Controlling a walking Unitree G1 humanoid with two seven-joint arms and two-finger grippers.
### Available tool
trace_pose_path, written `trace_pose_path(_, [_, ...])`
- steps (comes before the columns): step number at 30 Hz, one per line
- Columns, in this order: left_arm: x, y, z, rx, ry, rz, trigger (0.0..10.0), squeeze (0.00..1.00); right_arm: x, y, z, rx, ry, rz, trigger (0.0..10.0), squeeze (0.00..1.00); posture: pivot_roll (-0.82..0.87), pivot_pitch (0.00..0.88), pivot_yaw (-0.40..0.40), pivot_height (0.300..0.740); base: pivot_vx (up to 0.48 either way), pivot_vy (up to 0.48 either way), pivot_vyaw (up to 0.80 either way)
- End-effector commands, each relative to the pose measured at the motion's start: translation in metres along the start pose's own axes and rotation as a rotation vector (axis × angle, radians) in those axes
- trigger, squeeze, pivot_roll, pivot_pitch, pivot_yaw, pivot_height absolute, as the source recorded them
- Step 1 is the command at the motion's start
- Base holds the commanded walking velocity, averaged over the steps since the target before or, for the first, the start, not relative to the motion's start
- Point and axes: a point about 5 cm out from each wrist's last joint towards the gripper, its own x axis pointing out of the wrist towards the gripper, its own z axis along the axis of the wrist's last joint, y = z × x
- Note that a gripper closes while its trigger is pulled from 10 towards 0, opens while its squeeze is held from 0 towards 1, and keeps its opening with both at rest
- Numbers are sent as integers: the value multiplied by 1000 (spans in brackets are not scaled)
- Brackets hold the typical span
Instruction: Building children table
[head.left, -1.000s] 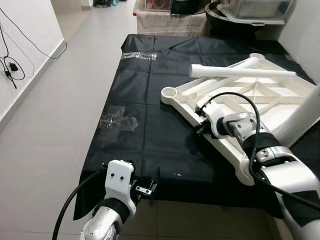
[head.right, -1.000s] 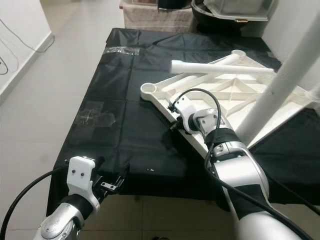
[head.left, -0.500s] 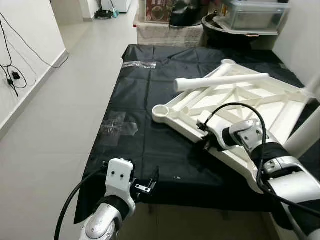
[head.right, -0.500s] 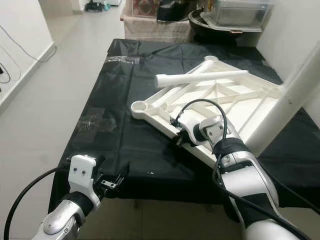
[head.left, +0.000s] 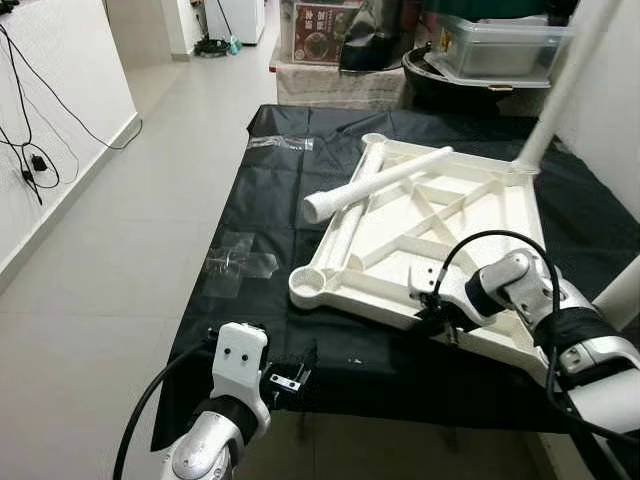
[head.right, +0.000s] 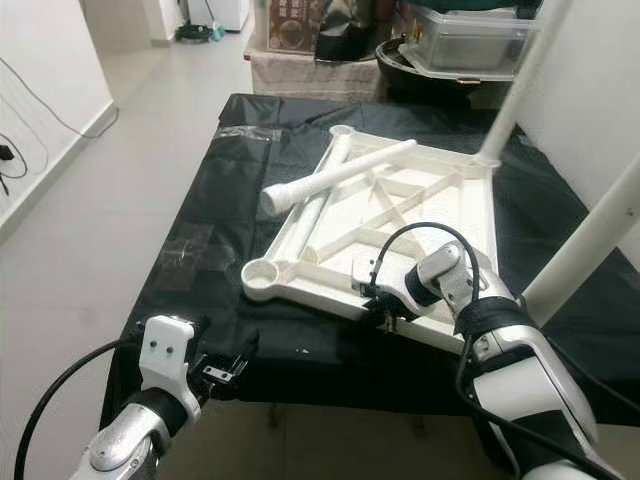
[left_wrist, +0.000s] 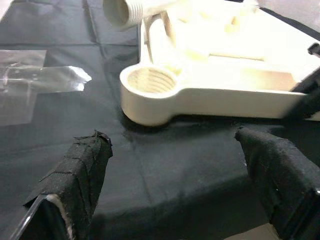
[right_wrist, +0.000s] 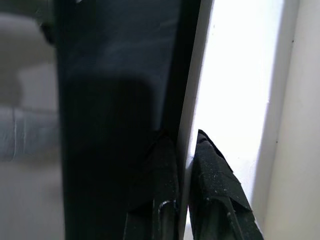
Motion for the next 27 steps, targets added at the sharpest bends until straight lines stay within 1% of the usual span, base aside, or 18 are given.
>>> trace_pose_path(1, [1, 1, -3, 9, 12, -4, 10000, 0, 10, 10, 0, -130, 75, 130, 0, 0, 153, 50, -62, 740, 0, 0, 0])
trace_pose_path(4, [2, 2, -4, 10, 8, -1, 10000, 0, 9, 13, -4, -167, 99, 145, 0, 0, 155, 52, -65, 740, 0, 0, 0])
trace_pose_path(17, [3, 3, -4, 12, 2, 2, 10000, 0, 9, 12, 0, -199, 68, 149, 0, 0, 153, 58, -62, 740, 0, 0, 0])
trace_pose_path(23, [4, 4, -4, 11, -1, 3, 10000, 0, 1, 9, -6, -206, 116, 122, 0, 0, 149, 57, -65, 740, 0, 0, 0])
trace_pose_path(24, [4, 4, -4, 12, -2, 3, 10000, 0, -1, 8, -10, -209, 147, 109, 0, 0, 149, 58, -66, 740, 0, 0, 0])
trace_pose_path(26, [4, 4, -4, 12, -2, 3, 10000, 0, -1, 8, -10, -209, 147, 109, 0, 0, 149, 58, -66, 740, 0, 0, 0])
trace_pose_path(27, [5, 4, -4, 12, -3, 3, 10000, 0, -3, 8, -16, -206, 194, 94, 0, 0, 149, 57, -64, 740, 0, 0, 0])
